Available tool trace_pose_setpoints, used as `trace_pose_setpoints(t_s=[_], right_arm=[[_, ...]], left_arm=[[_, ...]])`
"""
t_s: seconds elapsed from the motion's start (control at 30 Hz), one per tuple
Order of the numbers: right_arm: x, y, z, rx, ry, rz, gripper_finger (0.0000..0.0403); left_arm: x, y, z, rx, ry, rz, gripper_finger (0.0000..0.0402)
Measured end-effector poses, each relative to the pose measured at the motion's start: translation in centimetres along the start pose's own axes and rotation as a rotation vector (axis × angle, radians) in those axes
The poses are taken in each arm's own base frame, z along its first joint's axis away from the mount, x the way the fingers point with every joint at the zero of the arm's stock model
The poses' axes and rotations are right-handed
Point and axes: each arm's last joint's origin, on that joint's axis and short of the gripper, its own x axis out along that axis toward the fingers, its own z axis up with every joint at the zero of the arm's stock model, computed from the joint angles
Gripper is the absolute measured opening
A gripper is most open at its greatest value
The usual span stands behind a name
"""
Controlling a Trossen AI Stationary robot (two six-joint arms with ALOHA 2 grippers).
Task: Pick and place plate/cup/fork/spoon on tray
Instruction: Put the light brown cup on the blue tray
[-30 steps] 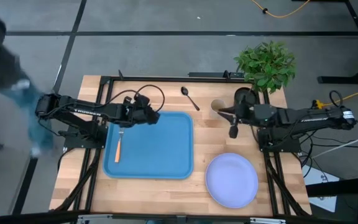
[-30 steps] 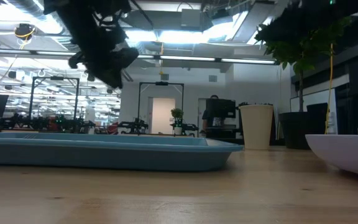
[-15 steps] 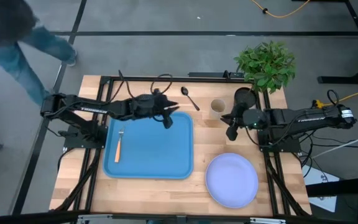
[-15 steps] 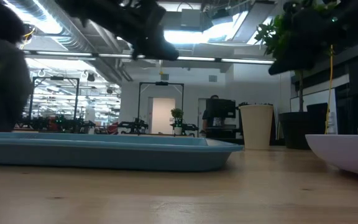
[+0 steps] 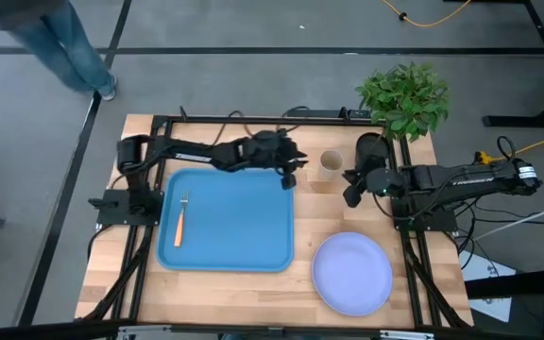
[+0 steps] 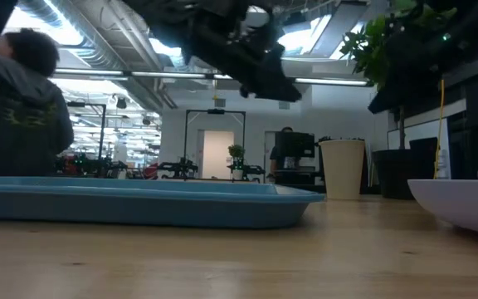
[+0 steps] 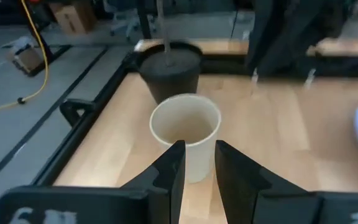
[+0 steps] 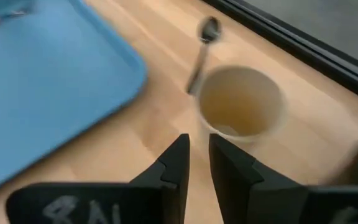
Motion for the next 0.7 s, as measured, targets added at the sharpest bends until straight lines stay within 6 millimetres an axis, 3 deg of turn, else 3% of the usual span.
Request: trace_pose_setpoints(t_s=[0.2,0.4,0.7], right_arm=[[0.4,-1.4,-1.7,0.147,0.023,-0.241,0.0067],[2.7,-1.4,-4.1,0.19,-0.024,-0.27,0.0067],[4.9,-2.0,-5.9,0.205,-0.124,-0.381,0.0067]], left_arm=[[2.0,0.2,1.1,0.05,0.126,0.029,0.008],[1.4,0.7,1.3,0.066,0.195,0.16,0.008],[1.2,-0.1,1.0,0.078,0.244,0.14,0.008]])
